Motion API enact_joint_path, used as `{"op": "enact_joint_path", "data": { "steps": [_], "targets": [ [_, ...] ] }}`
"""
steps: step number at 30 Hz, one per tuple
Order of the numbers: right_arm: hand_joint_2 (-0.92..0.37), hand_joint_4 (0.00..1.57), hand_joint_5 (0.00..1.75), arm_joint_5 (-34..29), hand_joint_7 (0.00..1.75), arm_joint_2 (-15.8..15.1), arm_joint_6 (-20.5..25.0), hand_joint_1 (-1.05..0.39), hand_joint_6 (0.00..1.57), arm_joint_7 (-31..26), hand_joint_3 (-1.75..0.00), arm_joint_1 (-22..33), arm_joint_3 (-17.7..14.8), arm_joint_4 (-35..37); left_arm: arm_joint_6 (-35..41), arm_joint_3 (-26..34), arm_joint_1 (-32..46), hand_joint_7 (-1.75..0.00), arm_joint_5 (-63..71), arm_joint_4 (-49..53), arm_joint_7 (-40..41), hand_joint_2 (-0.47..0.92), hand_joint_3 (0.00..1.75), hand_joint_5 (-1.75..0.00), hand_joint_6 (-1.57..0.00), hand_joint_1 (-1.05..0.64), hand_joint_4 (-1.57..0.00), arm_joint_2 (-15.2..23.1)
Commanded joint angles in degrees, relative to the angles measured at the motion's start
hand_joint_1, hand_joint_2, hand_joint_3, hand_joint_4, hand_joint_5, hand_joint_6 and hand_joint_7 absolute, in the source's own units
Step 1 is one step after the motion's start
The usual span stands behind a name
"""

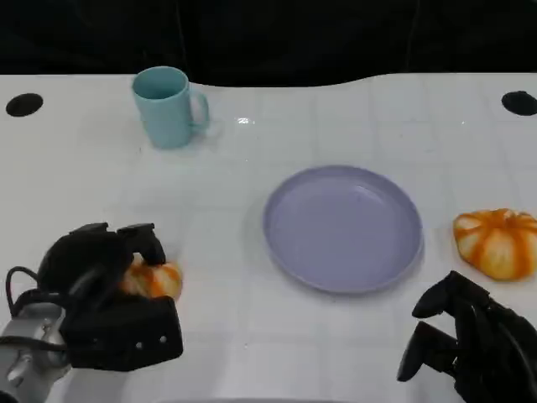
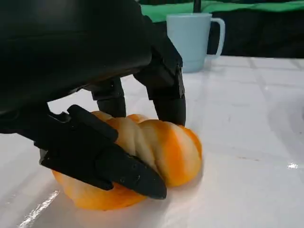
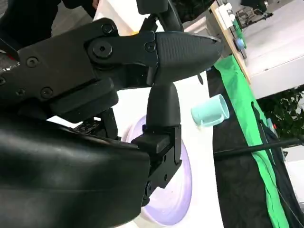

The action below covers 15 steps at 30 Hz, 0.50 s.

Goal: Grasp the bread from the table and place it into the plate.

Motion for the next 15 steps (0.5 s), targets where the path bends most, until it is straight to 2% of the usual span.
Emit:
{"op": "enact_joint_path", "data": {
  "steps": [1, 3, 6, 11, 14, 15],
  "targets": [
    [-0.92, 0.6, 1.75, 0.5, 1.67, 0.0, -0.1, -0.53, 0.38, -0.3, -0.45, -0.1, -0.3, -0.2, -1.5, 1.3, -1.7, -1.75, -2.5, 3.6, 3.3, 0.87, 0.48, -1.75, -0.6, -0.18, -0.81, -1.7],
    [-0.92, 0.61, 1.75, 0.5, 1.67, -0.1, 0.0, -0.54, 0.38, -0.3, -0.45, -0.2, -0.3, -0.1, -2.3, 1.7, -1.9, -1.75, -3.4, 3.9, 3.6, 0.84, 0.57, -1.75, -0.6, -0.17, -0.8, -2.1],
    [-0.92, 0.61, 1.75, 0.6, 1.67, -0.3, -0.3, -0.54, 0.38, 0.2, -0.45, -0.3, -0.5, 0.2, -3.9, 2.4, -1.8, -1.75, -4.4, 3.0, 4.3, 0.74, 0.78, -1.75, -0.63, -0.15, -0.81, -2.4],
    [-0.92, 0.62, 1.75, 0.7, 1.68, -0.2, -0.6, -0.53, 0.4, 0.5, -0.44, -0.4, -0.7, 0.7, -3.7, 4.6, -1.2, -1.75, -7.4, -2.4, 1.6, 0.63, 0.96, -1.75, -0.68, -0.17, -0.83, -2.7],
    [-0.92, 0.63, 1.75, 0.7, 1.67, -0.2, -0.4, -0.53, 0.4, 0.4, -0.44, -0.4, -0.6, 0.7, -3.1, 6.0, -0.8, -1.75, -9.8, -5.1, -0.9, 0.61, 1.0, -1.75, -0.69, -0.16, -0.84, -3.1],
    [-0.92, 0.62, 1.75, 0.5, 1.67, -0.2, -0.4, -0.54, 0.4, 0.3, -0.44, -0.4, -0.6, 0.7, -3.4, 7.0, -1.0, -1.75, -11.6, -6.6, -2.5, 0.52, 1.18, -1.75, -0.71, -0.14, -0.86, -3.4]
  ]
}}
